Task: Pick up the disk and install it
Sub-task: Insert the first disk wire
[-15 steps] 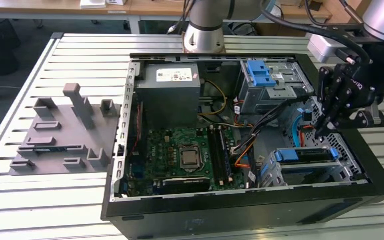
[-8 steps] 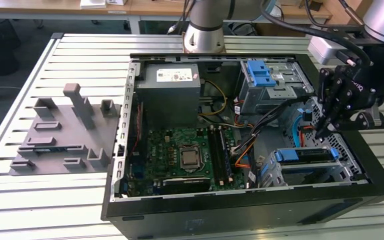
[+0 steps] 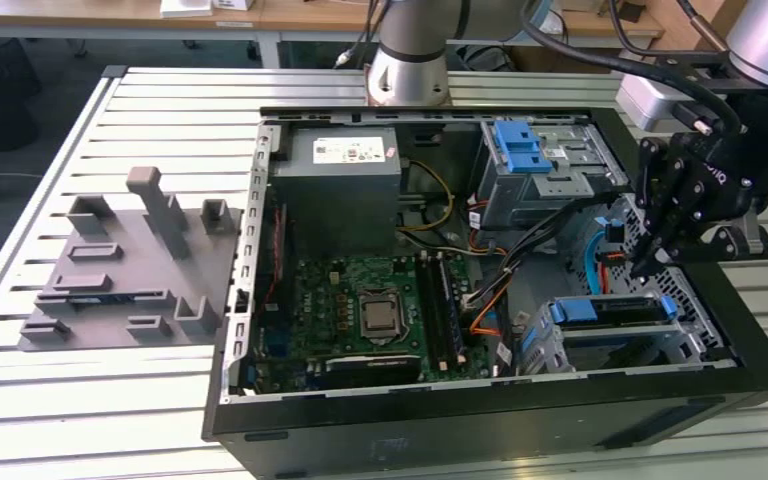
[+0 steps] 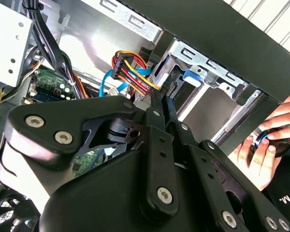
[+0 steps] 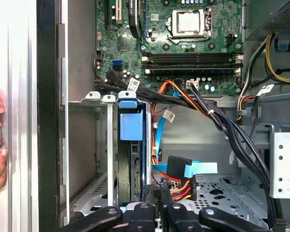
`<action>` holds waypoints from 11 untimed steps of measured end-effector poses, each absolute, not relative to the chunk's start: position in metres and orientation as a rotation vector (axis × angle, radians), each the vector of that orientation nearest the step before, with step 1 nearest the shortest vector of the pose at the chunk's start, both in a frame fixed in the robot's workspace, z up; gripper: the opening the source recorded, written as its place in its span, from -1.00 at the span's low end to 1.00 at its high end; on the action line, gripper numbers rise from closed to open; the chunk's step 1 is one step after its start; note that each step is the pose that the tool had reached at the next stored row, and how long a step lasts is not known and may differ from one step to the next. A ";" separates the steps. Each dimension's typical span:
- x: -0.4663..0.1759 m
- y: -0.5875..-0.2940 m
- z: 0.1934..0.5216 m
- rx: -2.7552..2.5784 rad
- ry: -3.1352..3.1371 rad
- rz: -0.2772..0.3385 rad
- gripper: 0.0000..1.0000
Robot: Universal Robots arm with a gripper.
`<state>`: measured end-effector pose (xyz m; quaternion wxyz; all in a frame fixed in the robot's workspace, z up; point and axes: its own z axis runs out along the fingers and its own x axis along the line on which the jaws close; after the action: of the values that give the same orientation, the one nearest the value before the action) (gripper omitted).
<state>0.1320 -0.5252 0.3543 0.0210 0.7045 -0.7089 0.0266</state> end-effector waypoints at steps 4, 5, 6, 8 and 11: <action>0.132 -0.525 0.354 2.184 -2.198 0.082 -0.67; 0.132 -0.526 0.354 2.184 -2.198 0.082 -0.67; 0.132 -0.526 0.354 2.184 -2.198 0.082 -0.67; 0.132 -0.526 0.354 2.185 -2.199 0.080 -0.67; 0.132 -0.526 0.353 2.192 -2.206 0.067 -0.67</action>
<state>0.1320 -0.5259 0.3534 0.0158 0.7046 -0.7091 0.0214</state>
